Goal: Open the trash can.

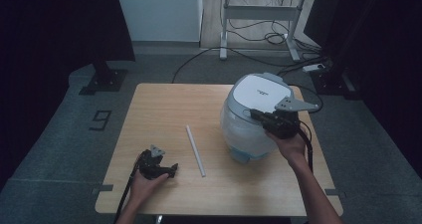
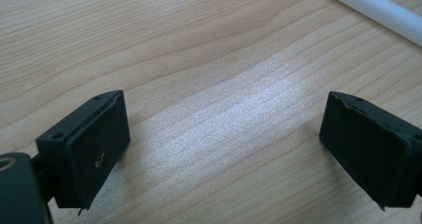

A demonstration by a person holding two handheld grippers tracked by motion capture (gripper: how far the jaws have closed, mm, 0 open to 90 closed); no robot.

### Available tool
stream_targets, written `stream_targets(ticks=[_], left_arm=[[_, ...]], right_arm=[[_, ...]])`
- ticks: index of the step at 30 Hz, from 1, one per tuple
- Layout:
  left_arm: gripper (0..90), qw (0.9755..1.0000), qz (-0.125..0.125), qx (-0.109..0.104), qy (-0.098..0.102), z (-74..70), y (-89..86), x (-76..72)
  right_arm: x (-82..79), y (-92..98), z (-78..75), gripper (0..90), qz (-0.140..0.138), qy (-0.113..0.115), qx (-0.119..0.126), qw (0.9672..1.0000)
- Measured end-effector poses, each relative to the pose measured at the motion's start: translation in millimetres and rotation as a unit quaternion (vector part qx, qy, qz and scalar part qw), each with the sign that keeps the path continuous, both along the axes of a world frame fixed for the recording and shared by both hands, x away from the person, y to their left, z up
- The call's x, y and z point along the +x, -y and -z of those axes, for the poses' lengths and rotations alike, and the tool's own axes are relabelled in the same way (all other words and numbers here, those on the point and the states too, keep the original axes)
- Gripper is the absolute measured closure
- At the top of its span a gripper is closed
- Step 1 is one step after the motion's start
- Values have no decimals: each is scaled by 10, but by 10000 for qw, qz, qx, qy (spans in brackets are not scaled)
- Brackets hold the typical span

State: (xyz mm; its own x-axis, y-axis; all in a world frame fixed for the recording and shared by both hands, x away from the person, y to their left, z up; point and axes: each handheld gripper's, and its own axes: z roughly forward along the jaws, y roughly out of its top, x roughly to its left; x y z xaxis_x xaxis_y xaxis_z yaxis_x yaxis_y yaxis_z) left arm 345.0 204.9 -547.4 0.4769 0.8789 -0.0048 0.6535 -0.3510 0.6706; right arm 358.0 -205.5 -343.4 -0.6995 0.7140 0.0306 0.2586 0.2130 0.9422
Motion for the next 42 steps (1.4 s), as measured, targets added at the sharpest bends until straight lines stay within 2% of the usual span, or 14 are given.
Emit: stream_targets(ticks=[15, 18, 22, 23, 25, 29, 30, 32, 34, 35, 36, 39, 40, 42], left_arm=[[52, 10000, -3, -6, 1, 0, 1, 1], [52, 10000, 0, -5, 5, 1, 1, 2], [51, 10000, 2, -3, 4, 1, 1, 3], [51, 10000, 2, -3, 6, 1, 1, 3], [52, 10000, 2, -4, 4, 0, 1, 2], [52, 10000, -1, -7, 3, 1, 2, 2], [52, 10000, -1, -7, 3, 1, 2, 2], [52, 10000, 1, -3, 4, 0, 1, 2], [52, 10000, -1, -3, 4, 0, 2, 3], [52, 10000, -6, -4, 7, 1, 3, 3], [52, 10000, -6, -4, 7, 1, 3, 3], [52, 10000, -7, -4, 9, 1, 3, 3], [52, 10000, -9, -6, 10, 2, 3, 2], [52, 10000, -3, 4, 6, 1, 2, 2]], right_arm=[[-21, 79, -6, 900, 62, -46, 158, 9998], [-100, 192, -10, 899, 123, 159, 404, 9990], [-254, 364, -8, 898, 163, 386, 427, 9982], [-337, 469, 12, 862, 212, 442, 519, 9974], [-382, 522, 28, 827, 235, 484, 543, 9971], [-623, 772, 180, 591, 398, 787, 604, 9943], [-623, 772, 180, 591, 398, 787, 604, 9943], [-747, 900, 331, 459, 435, 821, 652, 9935], [-764, 924, 372, 433, 441, 786, 684, 9936], [-791, 978, 496, 392, 490, 695, 705, 9939], [-791, 978, 496, 392, 490, 695, 705, 9939], [-792, 1042, 701, 367, 550, 509, 721, 9946], [-777, 1082, 864, 358, 603, 392, 706, 9949], [-771, 1093, 921, 358, 626, 354, 701, 9949]])
